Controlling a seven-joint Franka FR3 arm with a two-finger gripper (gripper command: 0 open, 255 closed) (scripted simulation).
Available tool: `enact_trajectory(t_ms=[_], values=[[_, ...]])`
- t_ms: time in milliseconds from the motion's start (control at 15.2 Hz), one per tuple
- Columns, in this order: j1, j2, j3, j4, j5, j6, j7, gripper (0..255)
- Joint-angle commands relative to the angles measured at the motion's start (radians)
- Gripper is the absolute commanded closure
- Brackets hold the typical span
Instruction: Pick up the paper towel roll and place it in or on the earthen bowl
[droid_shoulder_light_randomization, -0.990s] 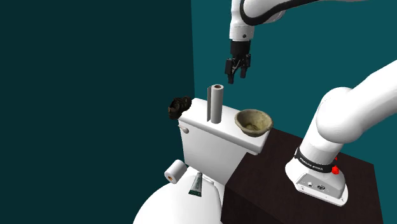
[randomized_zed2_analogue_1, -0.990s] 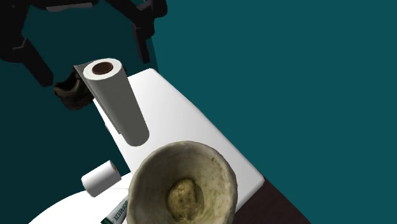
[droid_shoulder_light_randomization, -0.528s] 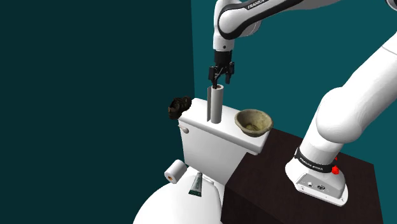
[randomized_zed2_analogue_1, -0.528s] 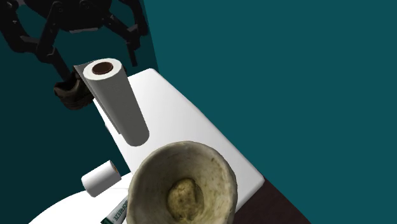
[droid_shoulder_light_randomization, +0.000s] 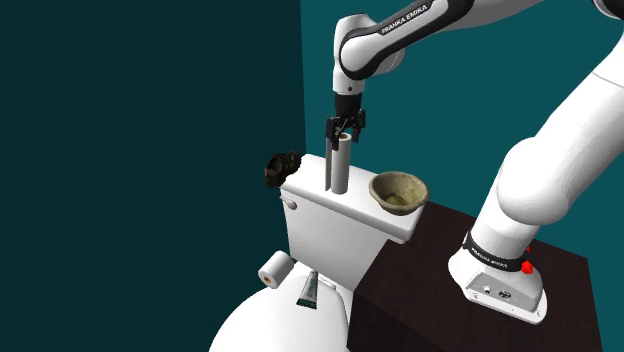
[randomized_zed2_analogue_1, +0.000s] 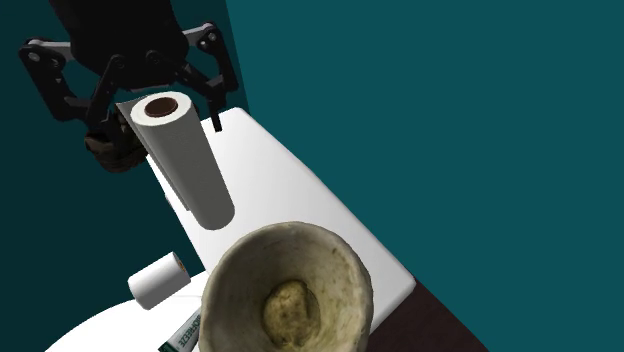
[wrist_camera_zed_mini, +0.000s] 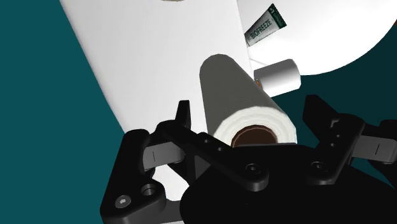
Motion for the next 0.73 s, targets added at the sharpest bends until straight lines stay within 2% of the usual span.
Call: enact_trajectory(t_ms=[0, 396, 462, 660], values=[[0.001, 0.002, 0.001, -0.003, 0.001, 0.006, 0.001, 0], [0.001, 0.002, 0.001, -0.003, 0.001, 0.006, 0.001, 0], [0.001, 0.002, 0.001, -0.003, 0.001, 0.006, 0.001, 255], [0.001, 0.002, 0.001, -0.003, 0.001, 0.005, 0.001, 255]])
